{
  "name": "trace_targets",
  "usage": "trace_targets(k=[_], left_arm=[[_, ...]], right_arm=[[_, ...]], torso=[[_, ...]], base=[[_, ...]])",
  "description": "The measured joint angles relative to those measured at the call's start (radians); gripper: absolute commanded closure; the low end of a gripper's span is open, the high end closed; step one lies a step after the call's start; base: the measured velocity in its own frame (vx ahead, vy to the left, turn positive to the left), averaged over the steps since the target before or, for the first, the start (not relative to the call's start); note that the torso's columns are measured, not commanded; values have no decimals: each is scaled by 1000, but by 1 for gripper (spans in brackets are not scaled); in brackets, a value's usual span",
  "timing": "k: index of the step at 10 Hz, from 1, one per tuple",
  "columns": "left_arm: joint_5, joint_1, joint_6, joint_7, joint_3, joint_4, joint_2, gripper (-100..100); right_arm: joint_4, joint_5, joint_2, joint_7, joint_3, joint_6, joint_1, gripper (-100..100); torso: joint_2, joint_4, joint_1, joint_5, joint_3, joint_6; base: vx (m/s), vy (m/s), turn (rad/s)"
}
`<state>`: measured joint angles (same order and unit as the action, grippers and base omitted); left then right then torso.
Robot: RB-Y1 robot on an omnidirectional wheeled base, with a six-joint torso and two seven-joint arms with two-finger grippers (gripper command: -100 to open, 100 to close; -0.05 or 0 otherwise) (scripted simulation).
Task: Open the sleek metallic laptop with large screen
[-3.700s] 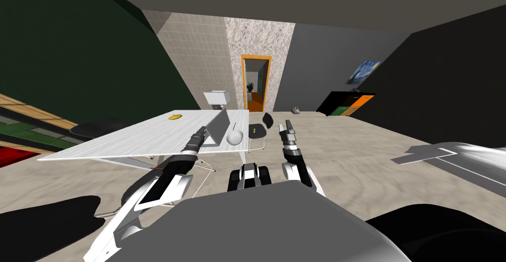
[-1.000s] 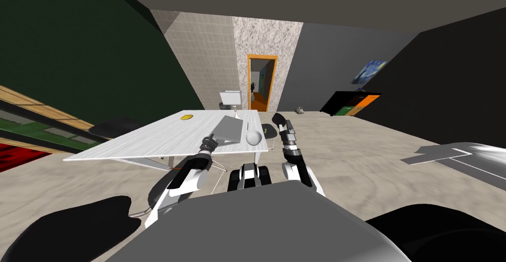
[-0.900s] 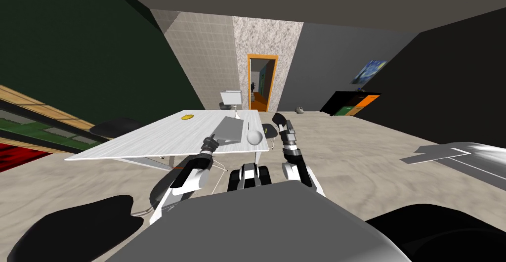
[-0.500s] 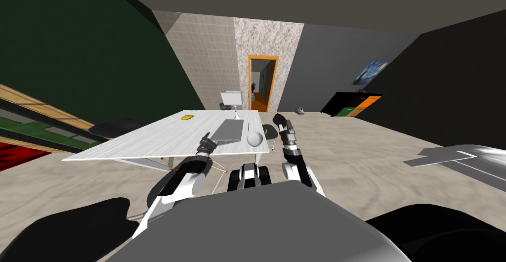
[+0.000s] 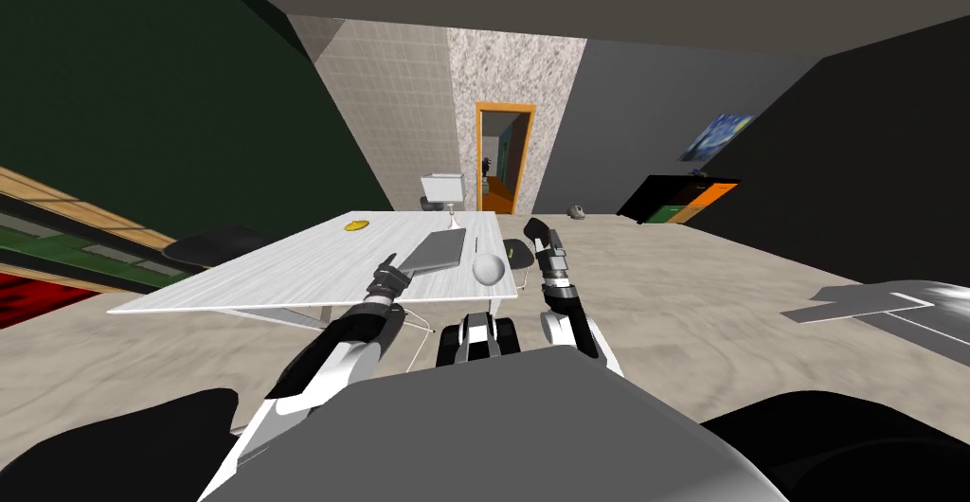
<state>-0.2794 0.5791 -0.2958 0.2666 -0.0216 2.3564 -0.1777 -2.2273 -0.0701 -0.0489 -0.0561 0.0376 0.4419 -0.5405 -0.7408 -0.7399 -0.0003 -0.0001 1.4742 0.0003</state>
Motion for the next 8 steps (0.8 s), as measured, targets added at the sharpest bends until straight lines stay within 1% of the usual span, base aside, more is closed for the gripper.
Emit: trace_targets(k=[2,3,8], left_arm=[[-8,36,-28,9,-5,62,-9,-100],[-8,39,-31,10,-5,64,-10,0],[-8,38,-30,10,-5,64,-10,0]], right_arm=[[0,0,0,0,0,0,0,0],[0,0,0,0,0,0,0,0],[0,0,0,0,0,0,0,0]], torso=[[0,0,-1,-1,0,0],[1,1,0,-1,1,0],[3,2,1,0,2,0]], base=[[0,0,0],[0,0,0],[0,0,0]])
